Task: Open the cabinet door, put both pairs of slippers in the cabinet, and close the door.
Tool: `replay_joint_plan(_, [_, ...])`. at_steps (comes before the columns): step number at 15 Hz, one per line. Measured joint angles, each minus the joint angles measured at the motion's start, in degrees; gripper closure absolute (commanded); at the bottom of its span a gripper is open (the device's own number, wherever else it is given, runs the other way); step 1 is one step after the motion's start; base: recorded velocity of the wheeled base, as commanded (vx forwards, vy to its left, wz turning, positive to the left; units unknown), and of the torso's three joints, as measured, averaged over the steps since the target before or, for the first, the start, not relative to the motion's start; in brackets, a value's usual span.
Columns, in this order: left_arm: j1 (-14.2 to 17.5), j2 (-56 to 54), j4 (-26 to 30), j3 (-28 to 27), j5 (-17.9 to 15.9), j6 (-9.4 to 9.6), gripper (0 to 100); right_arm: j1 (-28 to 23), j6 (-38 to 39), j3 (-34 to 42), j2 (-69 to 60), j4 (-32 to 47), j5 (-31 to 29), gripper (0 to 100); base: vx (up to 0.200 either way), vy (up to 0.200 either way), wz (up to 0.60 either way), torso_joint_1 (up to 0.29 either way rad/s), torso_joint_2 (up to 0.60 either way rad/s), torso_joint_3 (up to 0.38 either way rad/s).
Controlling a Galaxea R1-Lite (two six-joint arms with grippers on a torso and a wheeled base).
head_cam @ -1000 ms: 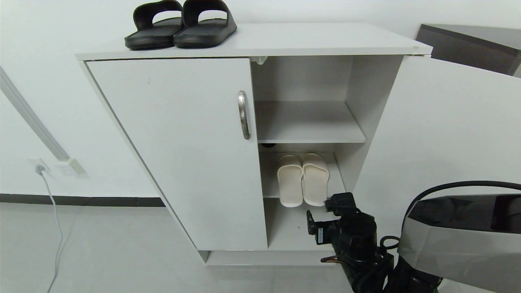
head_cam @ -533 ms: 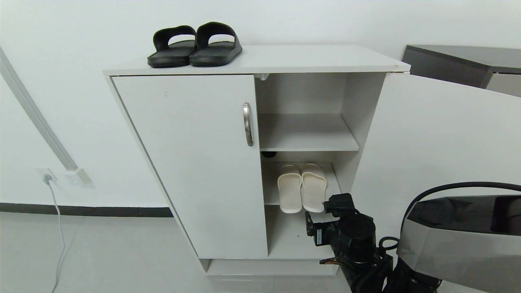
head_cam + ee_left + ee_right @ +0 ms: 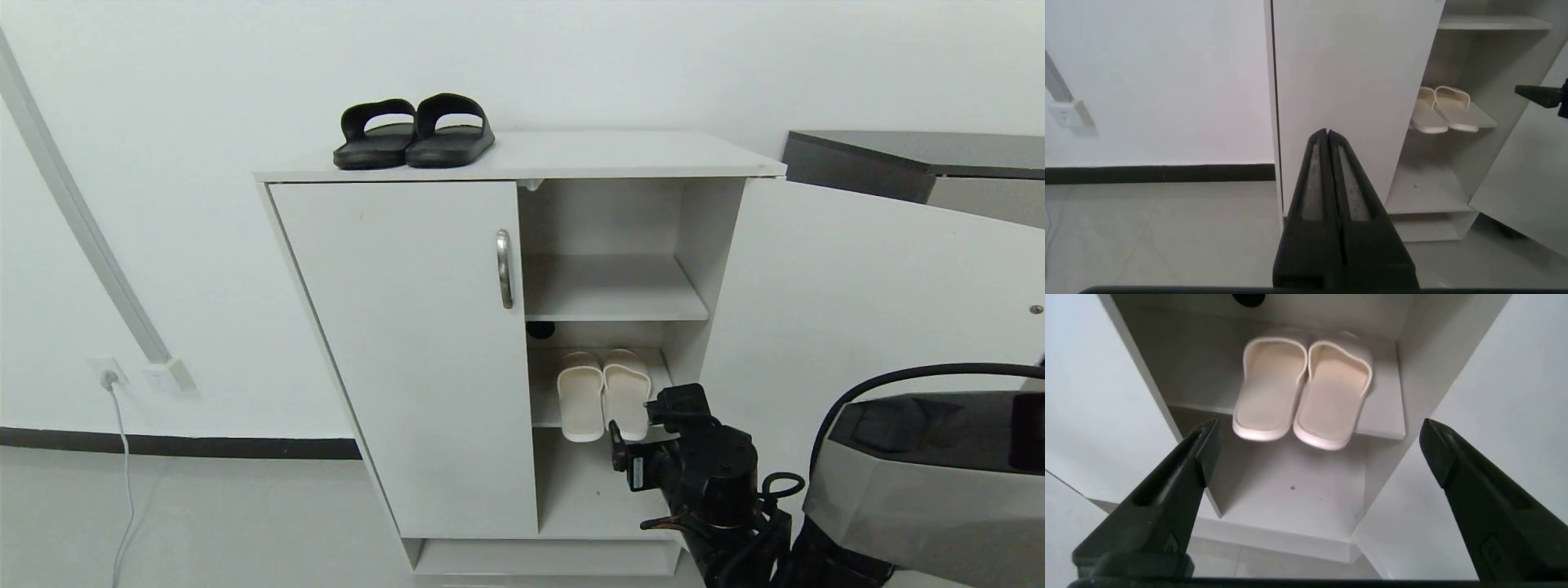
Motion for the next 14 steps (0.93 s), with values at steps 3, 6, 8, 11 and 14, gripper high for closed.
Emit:
replay_joint_plan(3, [0.0,0.0,0.0,0.0,0.0,0.0,100,0.8,-0.2,1.0,-0.8,0.0,0.0,0,0.0,0.0,0.0,0.0,0.0,0.0])
replay_joint_plan(6, [0.0,0.0,0.0,0.0,0.0,-0.02,100,1.1,-0.2,1.4,-0.8,0.0,0.0,0,0.0,0.067,0.0,0.001,0.0,0.001])
replay_joint_plan(8, [0.0,0.0,0.0,0.0,0.0,-0.02,100,1.1,-0.2,1.6,-0.7,0.0,0.0,0,0.0,0.2,0.0,0.002,0.0,0.007])
replay_joint_plan(11, [-0.1,0.0,0.0,0.0,0.0,-0.02,100,1.5,-0.1,1.8,-0.6,-0.1,0.1,0,0.0,0.2,0.0,0.012,0.0,0.002])
replay_joint_plan(14, [0.0,0.0,0.0,0.0,0.0,0.0,100,1.8,-0.1,2.6,-0.4,-1.5,0.0,0,0.0,0.2,0.0,0.006,0.0,0.004])
